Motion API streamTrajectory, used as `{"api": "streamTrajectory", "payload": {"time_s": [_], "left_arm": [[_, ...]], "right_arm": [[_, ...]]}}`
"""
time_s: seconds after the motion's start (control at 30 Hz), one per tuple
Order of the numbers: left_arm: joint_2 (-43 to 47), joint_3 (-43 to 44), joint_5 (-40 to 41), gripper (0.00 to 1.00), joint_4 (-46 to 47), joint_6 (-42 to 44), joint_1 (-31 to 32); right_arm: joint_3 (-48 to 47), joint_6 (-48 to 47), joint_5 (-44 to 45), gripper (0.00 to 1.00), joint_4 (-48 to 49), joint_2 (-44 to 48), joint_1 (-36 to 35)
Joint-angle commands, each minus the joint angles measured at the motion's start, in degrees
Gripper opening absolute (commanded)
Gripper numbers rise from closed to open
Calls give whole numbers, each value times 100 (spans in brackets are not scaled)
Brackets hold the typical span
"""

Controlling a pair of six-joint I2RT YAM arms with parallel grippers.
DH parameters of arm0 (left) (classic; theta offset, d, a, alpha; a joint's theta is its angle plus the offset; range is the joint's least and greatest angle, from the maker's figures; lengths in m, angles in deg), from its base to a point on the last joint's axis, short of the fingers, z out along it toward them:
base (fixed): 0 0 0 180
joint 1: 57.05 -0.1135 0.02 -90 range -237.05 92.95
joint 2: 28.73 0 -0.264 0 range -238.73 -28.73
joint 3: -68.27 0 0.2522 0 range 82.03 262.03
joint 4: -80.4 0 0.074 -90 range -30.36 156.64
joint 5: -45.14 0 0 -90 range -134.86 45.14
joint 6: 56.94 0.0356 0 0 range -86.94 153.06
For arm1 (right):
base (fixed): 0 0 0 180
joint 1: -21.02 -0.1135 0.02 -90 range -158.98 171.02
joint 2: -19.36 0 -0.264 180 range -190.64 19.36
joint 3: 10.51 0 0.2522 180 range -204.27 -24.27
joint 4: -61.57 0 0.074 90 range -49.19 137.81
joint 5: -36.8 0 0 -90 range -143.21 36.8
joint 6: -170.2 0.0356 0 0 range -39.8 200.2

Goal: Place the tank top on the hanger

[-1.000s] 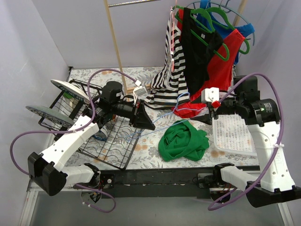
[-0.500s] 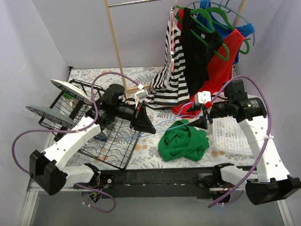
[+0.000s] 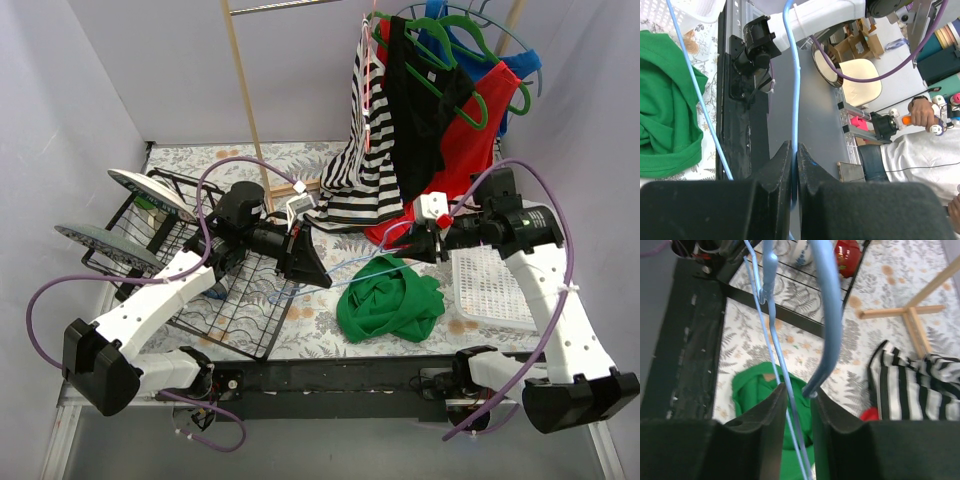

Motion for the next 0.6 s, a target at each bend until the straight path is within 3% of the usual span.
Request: {"api": "streamTrajectory", "payload": {"time_s": [0.0,0.23,0.27,0.3,0.37,0.4,0.43,0.57], "left_arm": [[200,-71,-109,0,634,-330,28],[226,-387,198,0,1022,-647,28],[235,-422,425,6,987,-647,28],[252,-431,566,24,917,-630,28],[340,-440,848,37,576,-437,28],[375,-440,1110,51,434,-358,28],[419,-449,1348,58,311,-305,28],[586,-589,2429,70,-330,-234,28]], "right_arm": [[180,-102,-789,29,-291,-254,-107],[41,-120,-405,1,-467,-149,-134],[-3,19,-211,1,-449,-122,-125],[-39,134,17,1,-388,-78,-116],[-39,502,904,1,-160,115,-116],[-30,565,1186,1,-133,202,-116],[-13,644,1728,1,-98,351,-116],[75,785,2664,1,-247,712,-125]]}}
